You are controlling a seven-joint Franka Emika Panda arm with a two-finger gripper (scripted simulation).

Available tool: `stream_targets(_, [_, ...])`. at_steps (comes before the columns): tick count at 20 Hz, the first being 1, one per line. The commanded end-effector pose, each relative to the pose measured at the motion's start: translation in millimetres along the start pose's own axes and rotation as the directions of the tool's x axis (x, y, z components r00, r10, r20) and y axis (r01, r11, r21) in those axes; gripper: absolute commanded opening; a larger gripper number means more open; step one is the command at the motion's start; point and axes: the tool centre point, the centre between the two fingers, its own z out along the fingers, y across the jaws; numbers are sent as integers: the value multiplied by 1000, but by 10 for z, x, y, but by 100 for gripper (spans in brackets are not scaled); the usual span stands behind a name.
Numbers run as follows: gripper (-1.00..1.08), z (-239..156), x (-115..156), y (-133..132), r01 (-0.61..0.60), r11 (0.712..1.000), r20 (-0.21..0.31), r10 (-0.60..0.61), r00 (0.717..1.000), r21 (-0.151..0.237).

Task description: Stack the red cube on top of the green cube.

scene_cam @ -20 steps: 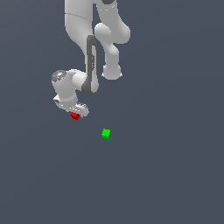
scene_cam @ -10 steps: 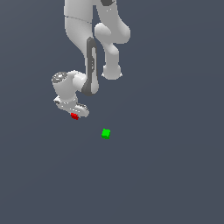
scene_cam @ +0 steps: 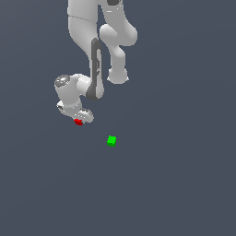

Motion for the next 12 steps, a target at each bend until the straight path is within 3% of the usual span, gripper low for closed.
stream_targets(1, [-100, -59, 4, -1, 0, 1000, -1, 0, 1000, 0])
stream_targets(12, [-100, -668, -5, 0, 0, 1000, -1, 0, 1000, 0])
